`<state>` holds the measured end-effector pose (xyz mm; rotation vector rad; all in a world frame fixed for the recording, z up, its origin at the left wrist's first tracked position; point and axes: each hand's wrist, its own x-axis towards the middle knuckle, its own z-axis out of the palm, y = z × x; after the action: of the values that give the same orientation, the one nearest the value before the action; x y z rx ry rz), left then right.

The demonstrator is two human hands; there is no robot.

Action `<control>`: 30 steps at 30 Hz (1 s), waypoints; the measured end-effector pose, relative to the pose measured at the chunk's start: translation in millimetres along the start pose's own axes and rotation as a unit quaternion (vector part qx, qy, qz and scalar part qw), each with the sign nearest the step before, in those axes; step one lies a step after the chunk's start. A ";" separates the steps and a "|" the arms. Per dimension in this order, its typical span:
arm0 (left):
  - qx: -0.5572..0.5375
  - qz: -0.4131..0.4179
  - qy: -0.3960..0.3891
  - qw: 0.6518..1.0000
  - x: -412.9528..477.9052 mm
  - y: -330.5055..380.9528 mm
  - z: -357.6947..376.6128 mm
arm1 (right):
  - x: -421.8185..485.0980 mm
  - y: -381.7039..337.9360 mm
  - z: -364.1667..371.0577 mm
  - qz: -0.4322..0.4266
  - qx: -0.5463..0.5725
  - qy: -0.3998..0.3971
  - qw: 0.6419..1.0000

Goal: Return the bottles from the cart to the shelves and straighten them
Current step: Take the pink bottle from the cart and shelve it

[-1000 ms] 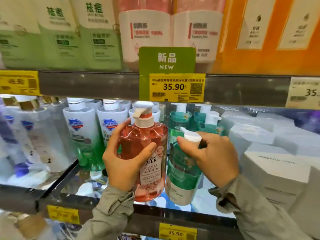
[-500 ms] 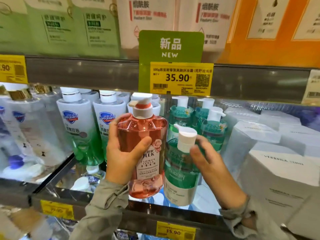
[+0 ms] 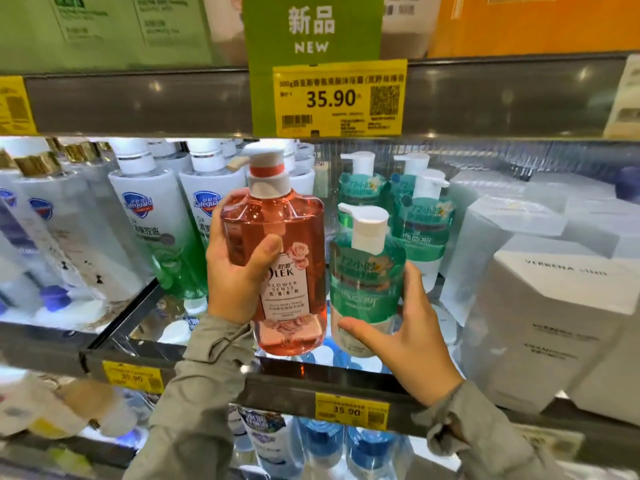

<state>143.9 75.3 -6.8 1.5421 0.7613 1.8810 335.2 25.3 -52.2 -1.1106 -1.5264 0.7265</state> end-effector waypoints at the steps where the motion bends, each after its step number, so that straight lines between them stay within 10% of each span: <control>1: 0.004 0.003 0.005 1.000 0.4 -1.4 -1.0 | 2.7 0.1 -0.2 0.002 0.001 -0.005 1.000; 25: 0.001 0.026 -0.013 1.000 2.0 -12.0 -0.9 | -30.1 -5.3 1.7 0.044 -0.221 0.083 0.971; 30: 0.005 0.026 -0.004 1.000 4.7 -15.0 -0.6 | -16.7 -5.3 3.6 0.068 -0.160 -0.012 0.985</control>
<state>143.9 88.8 -14.9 1.5880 0.7358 1.9101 330.3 8.3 -55.0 -1.4619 -1.6370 0.5980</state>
